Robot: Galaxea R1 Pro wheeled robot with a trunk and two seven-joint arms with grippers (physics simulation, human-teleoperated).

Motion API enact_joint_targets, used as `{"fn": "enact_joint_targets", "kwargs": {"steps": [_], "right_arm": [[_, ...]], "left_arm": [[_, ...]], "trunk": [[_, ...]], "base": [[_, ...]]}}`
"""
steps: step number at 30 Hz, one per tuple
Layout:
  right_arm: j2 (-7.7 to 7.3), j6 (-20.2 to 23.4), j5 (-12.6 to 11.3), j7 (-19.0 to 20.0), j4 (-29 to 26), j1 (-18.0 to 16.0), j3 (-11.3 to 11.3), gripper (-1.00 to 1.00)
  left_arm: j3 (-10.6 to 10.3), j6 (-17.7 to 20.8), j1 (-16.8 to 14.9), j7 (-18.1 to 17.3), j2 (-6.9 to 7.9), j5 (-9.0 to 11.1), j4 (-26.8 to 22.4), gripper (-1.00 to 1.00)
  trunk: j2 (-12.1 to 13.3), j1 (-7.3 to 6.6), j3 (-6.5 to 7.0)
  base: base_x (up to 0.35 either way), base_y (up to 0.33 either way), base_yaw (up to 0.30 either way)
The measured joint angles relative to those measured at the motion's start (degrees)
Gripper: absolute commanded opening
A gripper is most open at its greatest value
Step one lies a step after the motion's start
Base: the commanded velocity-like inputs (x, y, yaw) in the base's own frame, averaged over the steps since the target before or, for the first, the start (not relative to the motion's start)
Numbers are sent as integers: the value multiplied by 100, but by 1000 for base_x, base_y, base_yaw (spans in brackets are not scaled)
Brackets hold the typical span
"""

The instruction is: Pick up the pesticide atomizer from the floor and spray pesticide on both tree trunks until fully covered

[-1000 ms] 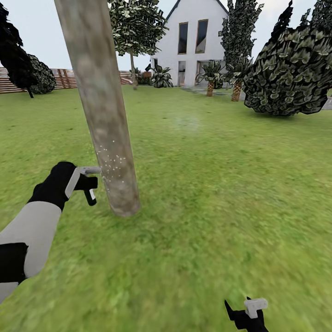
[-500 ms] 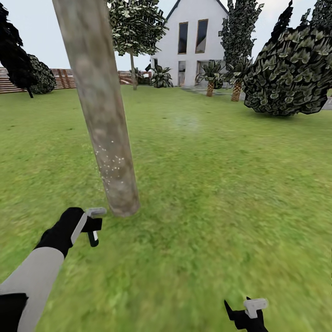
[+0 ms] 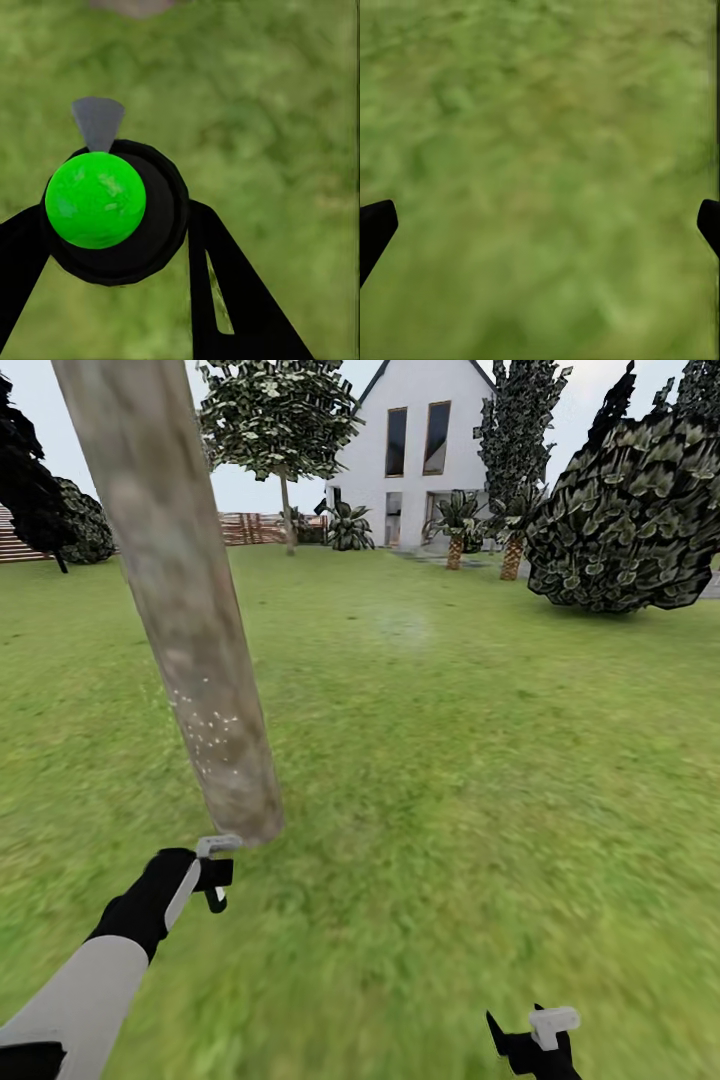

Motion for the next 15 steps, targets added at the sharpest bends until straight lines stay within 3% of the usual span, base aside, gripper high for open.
{"fn": "enact_joint_targets", "kwargs": {"steps": [3, 8, 11, 15], "right_arm": [[0, 0, 0, 0, 0, 0, 0, 100], [0, 0, -8, 0, 0, 0, 0, 100], [0, 0, -9, 0, 0, 0, -1, 100], [0, 0, -7, 0, 0, 0, -1, 100]], "left_arm": [[8, 34, 5, -14, 4, 0, 0, -100], [75, 57, 5, -32, 40, -9, 0, -100], [343, 59, 5, -49, 38, -4, -1, -100], [398, 59, 5, -50, 9, 10, -6, -100]], "trunk": [[0, 0, 0], [0, 0, 0], [0, 0, 0], [0, 0, 0]], "base": [[121, -187, 0], [37, -21, 27], [1, -1, 227], [0, 0, 271]]}}
